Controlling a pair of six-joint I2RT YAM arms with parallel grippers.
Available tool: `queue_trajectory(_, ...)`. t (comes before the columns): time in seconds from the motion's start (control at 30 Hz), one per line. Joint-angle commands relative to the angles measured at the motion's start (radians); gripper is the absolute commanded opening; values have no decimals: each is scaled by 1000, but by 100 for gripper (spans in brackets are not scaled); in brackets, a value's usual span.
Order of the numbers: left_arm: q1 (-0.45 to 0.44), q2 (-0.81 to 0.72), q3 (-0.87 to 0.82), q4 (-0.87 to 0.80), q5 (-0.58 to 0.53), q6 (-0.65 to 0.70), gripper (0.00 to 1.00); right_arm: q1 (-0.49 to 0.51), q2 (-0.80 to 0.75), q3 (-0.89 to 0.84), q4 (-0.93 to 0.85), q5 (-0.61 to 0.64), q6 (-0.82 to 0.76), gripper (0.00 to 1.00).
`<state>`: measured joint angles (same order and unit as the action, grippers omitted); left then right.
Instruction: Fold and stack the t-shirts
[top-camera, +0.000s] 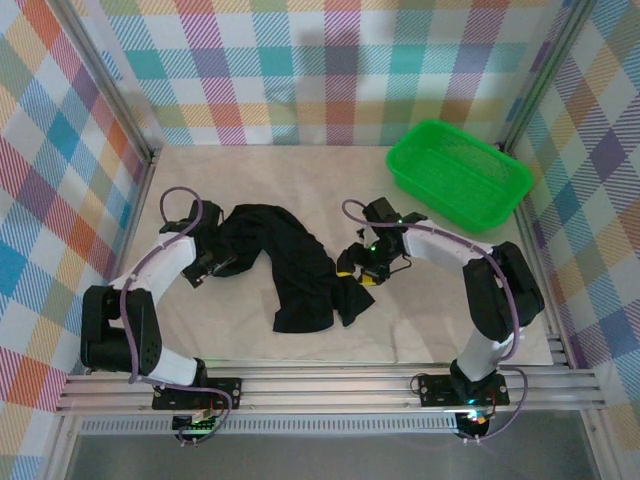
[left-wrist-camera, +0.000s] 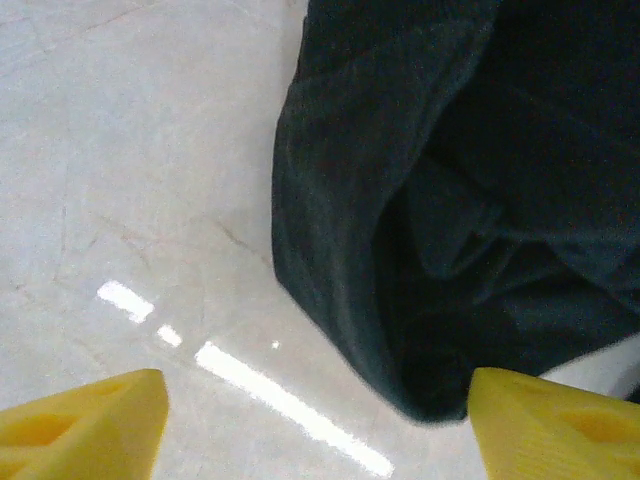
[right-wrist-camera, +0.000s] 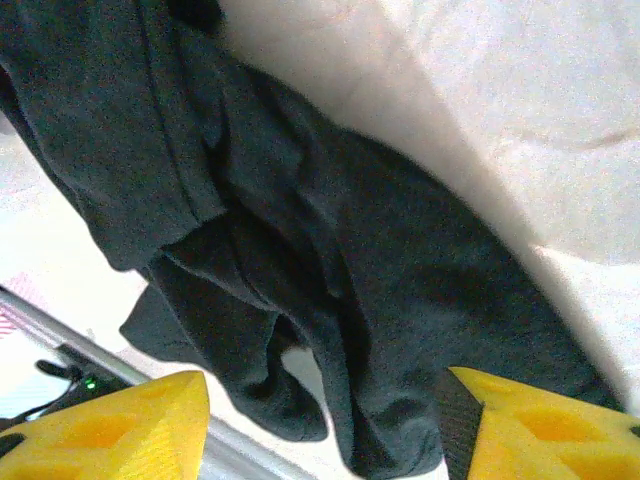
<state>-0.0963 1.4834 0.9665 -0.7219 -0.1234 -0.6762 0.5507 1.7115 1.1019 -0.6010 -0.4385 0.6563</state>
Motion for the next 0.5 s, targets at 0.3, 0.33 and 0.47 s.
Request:
queue_trajectory(0.3,13,130,84,111,1,3,0,22,160,-30,161,-92,263,44)
queue_trajectory(0.33,13,109,92,107,7,9,0,20,169,-13,152,-65,249,28)
queue_trajectory(0.47,13,-2,140,59,5,25,0,-3,97,94,27,139,133,0)
